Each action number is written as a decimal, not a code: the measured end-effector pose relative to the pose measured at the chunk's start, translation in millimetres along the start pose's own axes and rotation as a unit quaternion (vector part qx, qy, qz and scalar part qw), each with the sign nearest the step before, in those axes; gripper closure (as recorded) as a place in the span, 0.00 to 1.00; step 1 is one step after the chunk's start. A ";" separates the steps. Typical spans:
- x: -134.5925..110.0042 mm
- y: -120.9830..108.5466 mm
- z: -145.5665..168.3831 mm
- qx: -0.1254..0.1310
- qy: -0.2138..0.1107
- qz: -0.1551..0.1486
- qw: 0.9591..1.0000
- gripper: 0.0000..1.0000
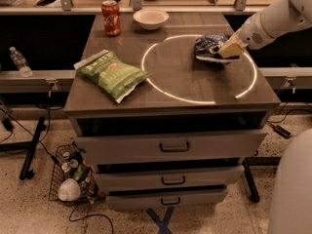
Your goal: Move blue chip bag near green jalapeno chip bag
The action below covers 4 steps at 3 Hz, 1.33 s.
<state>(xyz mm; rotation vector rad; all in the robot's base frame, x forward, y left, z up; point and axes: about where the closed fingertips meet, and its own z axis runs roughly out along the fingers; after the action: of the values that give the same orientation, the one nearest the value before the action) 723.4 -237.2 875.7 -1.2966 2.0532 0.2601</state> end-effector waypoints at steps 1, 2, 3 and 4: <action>-40.4 29.2 16.9 -0.038 -0.041 -0.060 0.997 1.00; -79.8 56.1 26.7 -0.070 -0.081 -0.126 0.986 1.00; -110.1 79.2 41.3 -0.103 -0.108 -0.181 0.972 1.00; -135.1 114.3 60.6 -0.159 -0.130 -0.236 0.950 0.79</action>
Offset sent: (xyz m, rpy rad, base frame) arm -0.0299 0.1426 0.0403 0.0940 -0.1791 0.4775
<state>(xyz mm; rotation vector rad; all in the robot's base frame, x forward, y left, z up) 688.5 -54.6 896.2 -1.7969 1.4661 0.5240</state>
